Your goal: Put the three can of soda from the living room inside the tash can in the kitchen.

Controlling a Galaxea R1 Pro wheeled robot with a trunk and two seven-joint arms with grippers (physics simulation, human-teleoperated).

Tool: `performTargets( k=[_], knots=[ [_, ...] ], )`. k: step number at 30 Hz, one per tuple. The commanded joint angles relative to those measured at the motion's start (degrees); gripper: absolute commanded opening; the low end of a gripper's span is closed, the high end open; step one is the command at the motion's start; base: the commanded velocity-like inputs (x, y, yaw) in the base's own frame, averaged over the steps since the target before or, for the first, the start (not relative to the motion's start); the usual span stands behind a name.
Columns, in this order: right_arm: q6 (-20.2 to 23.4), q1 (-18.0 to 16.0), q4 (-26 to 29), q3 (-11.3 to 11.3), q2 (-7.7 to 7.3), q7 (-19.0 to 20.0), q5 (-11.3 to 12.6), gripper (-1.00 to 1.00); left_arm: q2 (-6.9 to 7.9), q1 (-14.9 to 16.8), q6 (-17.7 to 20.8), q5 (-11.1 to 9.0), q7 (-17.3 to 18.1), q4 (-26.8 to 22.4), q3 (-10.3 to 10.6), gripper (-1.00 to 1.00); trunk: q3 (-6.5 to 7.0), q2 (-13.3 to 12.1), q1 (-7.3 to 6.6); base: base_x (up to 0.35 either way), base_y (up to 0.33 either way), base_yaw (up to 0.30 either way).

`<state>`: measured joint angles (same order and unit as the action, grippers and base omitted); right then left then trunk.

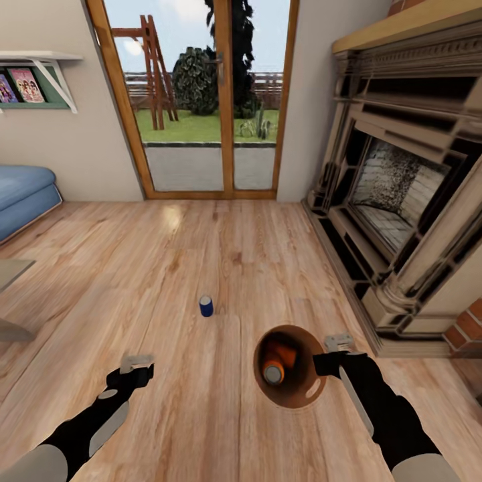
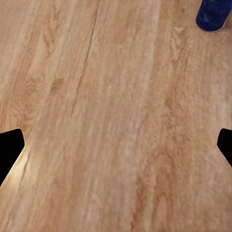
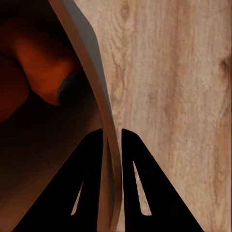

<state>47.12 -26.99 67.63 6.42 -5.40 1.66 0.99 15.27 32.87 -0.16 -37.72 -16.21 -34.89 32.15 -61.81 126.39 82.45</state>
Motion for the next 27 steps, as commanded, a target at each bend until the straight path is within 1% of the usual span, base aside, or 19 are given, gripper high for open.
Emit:
performTargets(
  k=[1, 4, 9, 12, 16, 19, 20, 21, 22, 23, 24, 26, 27],
  knots=[
    [0.05, 0.02, 0.88, 0.02, -0.01, 0.25, 0.68, -1.00, 0.01, -0.19, -0.01, 0.01, 0.05, 0.00, 0.43, 1.00, 0.01, 0.00, 0.00, 0.324, 0.000, 0.000],
    [0.16, 0.07, 2.08, 0.00, -0.03, 0.21, 0.68, -1.00, 0.02, -0.41, -0.08, 0.02, 0.48, 0.02, 0.98, 1.00, 0.01, 0.00, 0.00, 0.324, 0.000, 0.000],
    [0.29, 0.09, 2.58, 0.00, 0.02, 0.13, 0.68, -1.00, -0.10, -0.50, -0.10, 0.02, 1.82, 0.22, 1.22, 1.00, 0.01, 0.00, 0.00, 0.325, 0.000, 0.000],
    [0.33, 0.09, 2.66, -0.07, -0.03, 0.04, 0.62, -1.00, -0.59, -0.52, -0.12, 0.12, 2.10, 0.39, 1.30, 1.00, 0.01, 0.00, 0.00, 0.325, 0.000, 0.000],
    [0.33, 0.09, 2.64, -0.03, -0.02, -0.15, 0.60, -1.00, -0.83, -0.52, -0.18, 0.19, 2.31, 0.49, 1.34, 1.00, 0.01, 0.00, 0.00, 0.325, 0.000, 0.000],
    [0.34, 0.09, 2.62, -0.05, -0.02, -0.22, 0.61, -1.00, -1.10, -0.52, -0.17, 0.21, 3.00, 0.43, 2.74, 1.00, 0.01, 0.00, 0.00, 0.325, 0.000, 0.000],
    [0.34, 0.09, 2.59, -0.03, 0.02, -0.26, 0.64, -1.00, -1.46, -0.52, -0.11, 0.21, 3.18, 0.36, 3.72, 1.00, 0.01, 0.00, 0.00, 0.325, 0.000, 0.000],
    [0.34, 0.09, 2.57, -0.03, 0.08, -0.28, 0.65, -1.00, -1.78, -0.52, -0.08, 0.20, 3.26, 0.34, 4.12, 1.00, 0.01, 0.00, 0.00, 0.325, 0.000, 0.000],
    [0.34, 0.09, 2.55, -0.02, 0.18, -0.30, 0.66, -1.00, -2.46, -0.52, 0.06, 0.20, 3.36, 0.26, 4.75, 1.00, 0.01, 0.00, 0.00, 0.325, 0.000, 0.000],
    [0.34, 0.09, 2.54, -0.02, 0.22, -0.31, 0.66, -1.00, -2.81, -0.52, 0.18, 0.20, 3.42, 0.23, 4.98, 1.00, 0.01, 0.00, 0.00, 0.325, 0.000, 0.000],
    [0.34, 0.09, 2.52, -0.01, 0.27, -0.32, 0.67, -1.00, -3.74, -0.47, 0.54, 0.26, 3.58, 0.21, 5.45, 1.00, 0.01, 0.00, 0.00, 0.325, 0.000, 0.000],
    [0.34, 0.09, 2.52, -0.01, 0.29, -0.33, 0.68, -1.00, -4.20, -0.43, 0.98, 0.30, 3.66, 0.15, 5.64, 1.00, 0.01, 0.00, 0.00, 0.325, 0.000, 0.000],
    [0.34, 0.09, 2.51, -0.01, 0.20, -0.33, 0.68, -1.00, -4.88, -0.40, 2.36, 0.31, 3.75, 0.05, 5.80, 1.00, 0.01, 0.00, 0.00, 0.325, 0.000, 0.000]
  ],
)
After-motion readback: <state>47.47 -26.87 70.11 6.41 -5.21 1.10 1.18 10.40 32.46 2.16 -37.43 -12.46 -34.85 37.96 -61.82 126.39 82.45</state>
